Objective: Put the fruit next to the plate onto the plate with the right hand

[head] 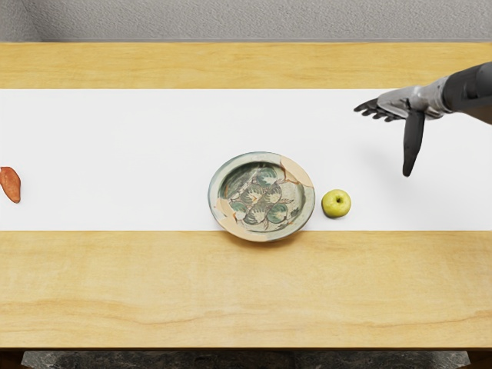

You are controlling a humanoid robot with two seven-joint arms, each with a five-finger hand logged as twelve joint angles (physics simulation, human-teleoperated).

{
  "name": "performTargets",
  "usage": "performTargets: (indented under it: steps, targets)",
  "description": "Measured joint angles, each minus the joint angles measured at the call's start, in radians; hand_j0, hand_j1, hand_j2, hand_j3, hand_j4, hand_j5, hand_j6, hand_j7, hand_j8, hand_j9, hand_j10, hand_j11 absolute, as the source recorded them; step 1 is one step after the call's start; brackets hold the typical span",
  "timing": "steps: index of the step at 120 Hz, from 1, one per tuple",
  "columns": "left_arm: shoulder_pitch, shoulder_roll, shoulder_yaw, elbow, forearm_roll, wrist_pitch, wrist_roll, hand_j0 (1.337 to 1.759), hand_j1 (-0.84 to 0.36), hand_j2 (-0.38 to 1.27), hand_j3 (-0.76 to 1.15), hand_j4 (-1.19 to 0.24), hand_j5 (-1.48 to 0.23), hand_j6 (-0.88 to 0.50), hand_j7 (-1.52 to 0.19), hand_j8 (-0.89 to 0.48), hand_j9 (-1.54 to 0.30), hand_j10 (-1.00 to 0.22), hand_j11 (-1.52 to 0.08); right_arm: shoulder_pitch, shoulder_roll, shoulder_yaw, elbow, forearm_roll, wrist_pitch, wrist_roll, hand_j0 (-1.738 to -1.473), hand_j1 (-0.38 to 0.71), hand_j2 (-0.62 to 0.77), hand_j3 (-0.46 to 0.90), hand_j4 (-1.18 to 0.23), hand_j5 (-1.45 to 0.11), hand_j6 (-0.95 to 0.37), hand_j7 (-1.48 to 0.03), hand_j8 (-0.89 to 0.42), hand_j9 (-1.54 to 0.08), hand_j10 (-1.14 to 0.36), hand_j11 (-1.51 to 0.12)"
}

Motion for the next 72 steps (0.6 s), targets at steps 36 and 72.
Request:
performTargets:
  steps: [36,72]
  targets:
    - [0.000,0.000,0.000,0.000,0.000,0.000,0.000,1.658,0.34,0.00,0.00,-0.01,-0.01,-0.01,-0.01,-0.01,-0.01,-0.01,-0.01,0.024,0.010,0.005,0.004,0.013,0.000,-0.125,-1.658,-0.35,0.00,0.00,0.00,0.00,0.00,0.00,0.00,0.00,0.00,0.00]
    - [0.000,0.000,0.000,0.000,0.000,0.000,0.000,1.658,0.34,0.00,0.00,-0.01,-0.01,-0.01,-0.01,-0.01,-0.01,-0.01,-0.01,0.026,-0.006,0.022,0.120,0.082,0.000,-0.248,-1.658,-0.35,0.00,0.00,0.00,0.00,0.00,0.00,0.00,0.00,0.00,0.00]
